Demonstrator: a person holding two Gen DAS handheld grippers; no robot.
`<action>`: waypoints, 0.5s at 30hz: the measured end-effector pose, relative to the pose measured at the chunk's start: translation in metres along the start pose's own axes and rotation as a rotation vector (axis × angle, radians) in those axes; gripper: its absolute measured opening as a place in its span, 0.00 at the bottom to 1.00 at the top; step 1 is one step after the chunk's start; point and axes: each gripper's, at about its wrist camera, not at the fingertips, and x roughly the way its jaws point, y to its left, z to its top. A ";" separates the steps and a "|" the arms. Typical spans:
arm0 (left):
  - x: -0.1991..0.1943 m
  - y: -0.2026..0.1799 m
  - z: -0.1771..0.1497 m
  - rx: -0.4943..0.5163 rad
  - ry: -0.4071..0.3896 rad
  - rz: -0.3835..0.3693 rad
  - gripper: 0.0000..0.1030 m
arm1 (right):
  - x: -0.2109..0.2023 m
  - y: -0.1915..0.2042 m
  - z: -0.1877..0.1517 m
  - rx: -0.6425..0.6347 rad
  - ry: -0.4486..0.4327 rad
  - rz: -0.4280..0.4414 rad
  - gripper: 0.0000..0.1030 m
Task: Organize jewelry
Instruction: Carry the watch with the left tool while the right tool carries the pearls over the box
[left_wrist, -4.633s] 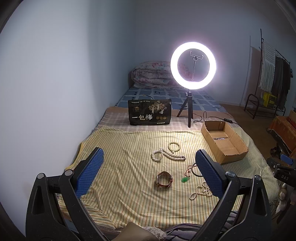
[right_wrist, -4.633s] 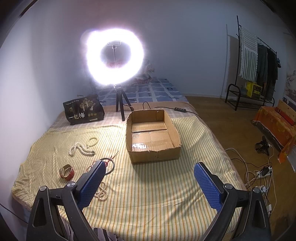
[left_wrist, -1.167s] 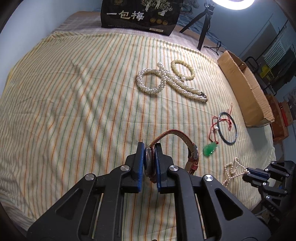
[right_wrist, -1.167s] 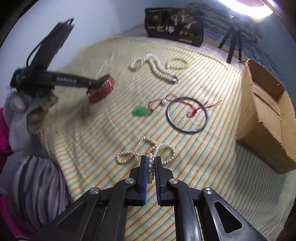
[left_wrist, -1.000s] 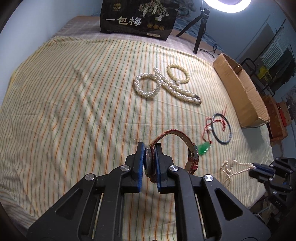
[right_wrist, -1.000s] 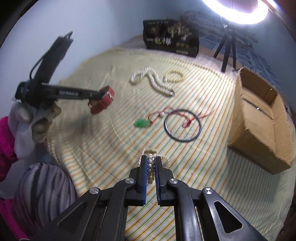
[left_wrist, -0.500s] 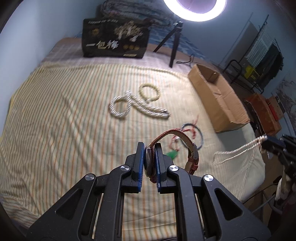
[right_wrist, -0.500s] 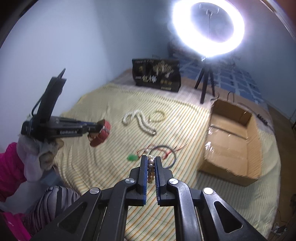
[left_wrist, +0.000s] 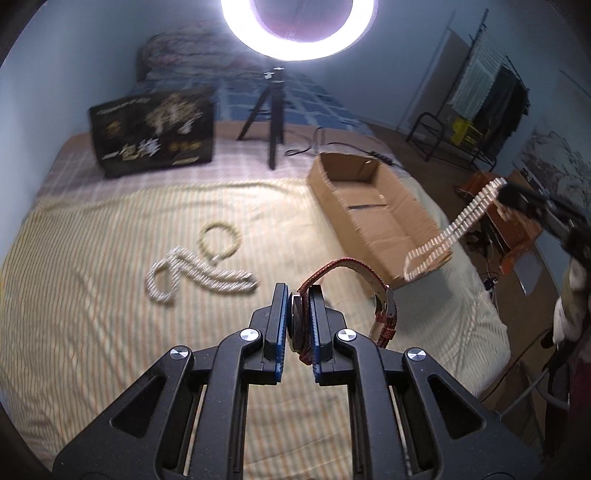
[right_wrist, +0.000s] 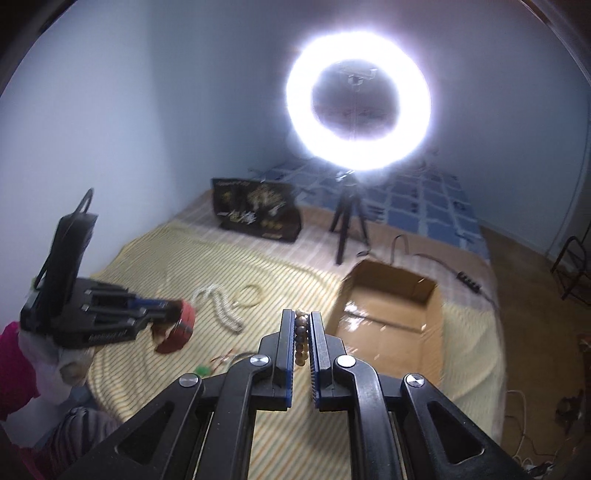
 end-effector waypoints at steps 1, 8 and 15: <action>0.003 -0.005 0.004 0.009 -0.001 -0.005 0.09 | 0.003 -0.007 0.004 0.003 -0.003 -0.013 0.04; 0.032 -0.040 0.035 0.068 -0.009 -0.033 0.09 | 0.032 -0.054 0.027 0.032 -0.012 -0.087 0.04; 0.071 -0.070 0.057 0.114 0.008 -0.049 0.09 | 0.069 -0.096 0.038 0.083 0.006 -0.129 0.04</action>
